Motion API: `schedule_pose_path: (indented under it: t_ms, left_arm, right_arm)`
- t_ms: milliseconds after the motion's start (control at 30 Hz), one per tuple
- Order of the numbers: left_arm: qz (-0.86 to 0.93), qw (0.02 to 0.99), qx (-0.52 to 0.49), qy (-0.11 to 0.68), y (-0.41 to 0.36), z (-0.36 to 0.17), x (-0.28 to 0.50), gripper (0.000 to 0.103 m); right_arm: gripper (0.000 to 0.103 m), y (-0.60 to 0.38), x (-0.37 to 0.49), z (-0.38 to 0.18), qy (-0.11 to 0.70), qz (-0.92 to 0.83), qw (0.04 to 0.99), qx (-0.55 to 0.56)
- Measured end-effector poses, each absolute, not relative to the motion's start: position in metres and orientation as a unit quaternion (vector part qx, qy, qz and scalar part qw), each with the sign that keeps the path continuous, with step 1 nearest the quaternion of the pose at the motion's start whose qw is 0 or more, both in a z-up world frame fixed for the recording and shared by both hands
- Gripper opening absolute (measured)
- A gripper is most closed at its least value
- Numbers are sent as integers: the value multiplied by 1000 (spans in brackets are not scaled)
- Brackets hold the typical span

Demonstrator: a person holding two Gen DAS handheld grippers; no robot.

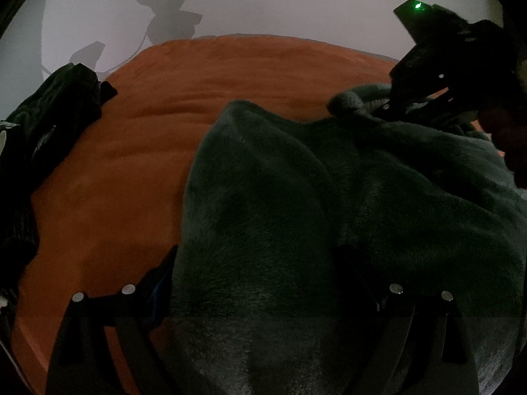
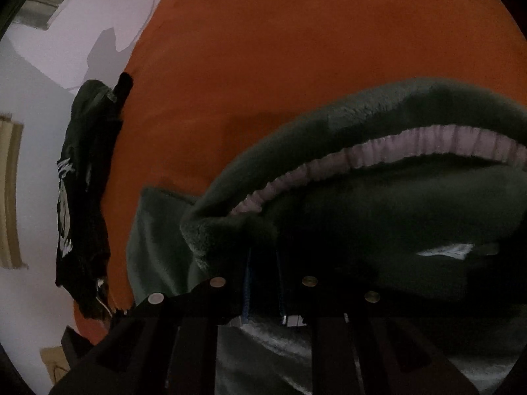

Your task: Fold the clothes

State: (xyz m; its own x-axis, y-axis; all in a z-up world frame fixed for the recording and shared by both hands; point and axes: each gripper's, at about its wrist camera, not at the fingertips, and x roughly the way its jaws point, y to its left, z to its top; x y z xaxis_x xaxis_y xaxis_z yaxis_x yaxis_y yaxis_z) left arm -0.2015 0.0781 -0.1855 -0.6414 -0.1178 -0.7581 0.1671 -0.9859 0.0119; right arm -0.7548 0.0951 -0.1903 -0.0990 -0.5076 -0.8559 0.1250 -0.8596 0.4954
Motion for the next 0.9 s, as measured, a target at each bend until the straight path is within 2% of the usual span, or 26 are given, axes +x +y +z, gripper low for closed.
schedule_pose_path:
  t_ms: [100, 233, 433, 467, 500, 533, 567, 600, 733, 900]
  left_arm:
    - [-906, 80, 415, 28, 79, -186, -202, 92]
    - [-906, 79, 415, 28, 82, -186, -199, 92]
    - [-905, 70, 418, 40, 76, -185, -197, 92]
    - [-904, 67, 419, 43, 73, -184, -198, 92]
    - [-903, 62, 423, 50, 71, -181, -197, 92]
    - [-900, 54, 429, 58, 69, -177, -198, 92]
    - [-896, 42, 436, 69, 67, -172, -199, 92]
    - [-894, 24, 439, 88, 65, -163, -200, 92]
    - [-898, -26, 411, 153, 59, -113, -210, 92]
    - [-880, -59, 451, 137, 89, -80, -275, 92]
  right_arm:
    - [13, 90, -753, -196, -147, -729, 217, 633]
    - [14, 100, -752, -202, -186, -723, 211, 632]
    - [18, 113, -748, -161, -174, -734, 227, 616]
    - [26, 120, -745, -147, -174, -740, 235, 606]
    - [45, 126, -742, -134, -174, -745, 243, 596]
    - [60, 134, -739, -120, -174, -751, 252, 585]
    - [85, 143, -735, -105, -171, -761, 258, 571]
    - [91, 153, -731, -91, -166, -775, 255, 553]
    - [91, 198, -712, -53, -133, -823, 234, 500]
    - [91, 238, -710, -88, -48, -832, 163, 528]
